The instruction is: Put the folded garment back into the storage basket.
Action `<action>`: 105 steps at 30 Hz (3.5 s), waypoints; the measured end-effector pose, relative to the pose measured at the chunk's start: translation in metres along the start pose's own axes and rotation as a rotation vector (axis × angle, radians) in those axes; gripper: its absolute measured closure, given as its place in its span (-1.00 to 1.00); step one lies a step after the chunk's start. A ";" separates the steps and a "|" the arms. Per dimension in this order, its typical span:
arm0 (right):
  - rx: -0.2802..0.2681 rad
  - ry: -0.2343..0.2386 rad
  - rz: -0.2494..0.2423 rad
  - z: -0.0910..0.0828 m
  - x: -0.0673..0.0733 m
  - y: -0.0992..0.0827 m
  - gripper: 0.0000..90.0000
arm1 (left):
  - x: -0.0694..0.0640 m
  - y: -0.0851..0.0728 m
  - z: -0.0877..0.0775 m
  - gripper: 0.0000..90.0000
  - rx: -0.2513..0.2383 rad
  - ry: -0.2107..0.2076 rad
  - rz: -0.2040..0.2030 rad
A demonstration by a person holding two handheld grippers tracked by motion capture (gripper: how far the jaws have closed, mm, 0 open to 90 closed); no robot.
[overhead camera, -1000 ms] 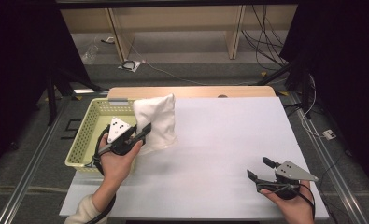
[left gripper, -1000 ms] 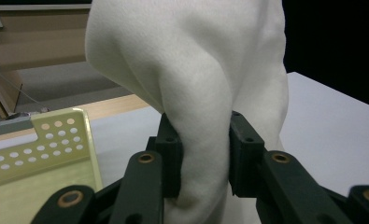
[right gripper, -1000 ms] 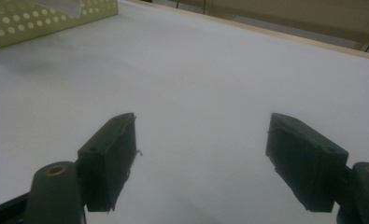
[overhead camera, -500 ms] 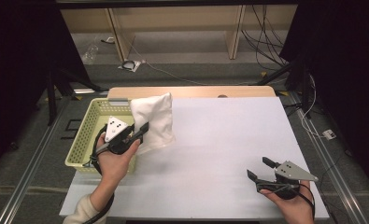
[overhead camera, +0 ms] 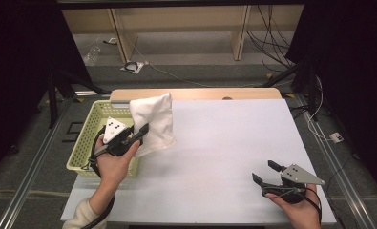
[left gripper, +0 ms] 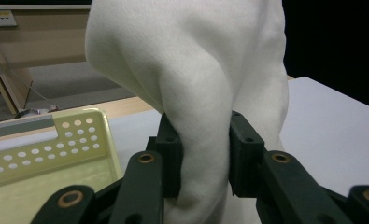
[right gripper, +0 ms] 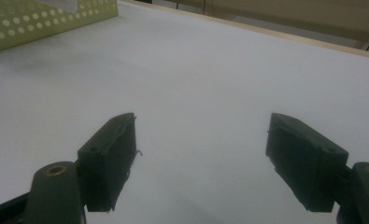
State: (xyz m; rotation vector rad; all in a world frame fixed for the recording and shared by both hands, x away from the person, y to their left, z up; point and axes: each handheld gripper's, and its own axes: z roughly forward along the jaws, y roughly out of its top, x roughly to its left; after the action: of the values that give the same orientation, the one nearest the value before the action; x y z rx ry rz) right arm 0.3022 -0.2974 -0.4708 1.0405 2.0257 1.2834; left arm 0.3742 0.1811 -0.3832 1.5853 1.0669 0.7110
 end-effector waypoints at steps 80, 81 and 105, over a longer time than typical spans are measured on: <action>-0.009 0.002 -0.009 0.000 0.001 0.000 -0.44 | 0.045 0.005 -0.010 0.54 0.034 0.073 -0.033; -0.006 0.000 -0.010 -0.001 0.000 0.000 -0.44 | 0.046 0.005 -0.010 0.54 0.034 0.073 -0.034; -0.007 -0.001 -0.009 -0.001 0.000 0.000 -0.44 | 0.056 0.004 -0.010 0.54 0.052 0.082 -0.050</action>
State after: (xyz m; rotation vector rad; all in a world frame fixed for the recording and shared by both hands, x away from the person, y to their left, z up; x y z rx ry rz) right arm 0.3017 -0.2973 -0.4704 1.0275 2.0214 1.2841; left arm 0.3905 0.2361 -0.3810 1.5795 1.1897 0.7246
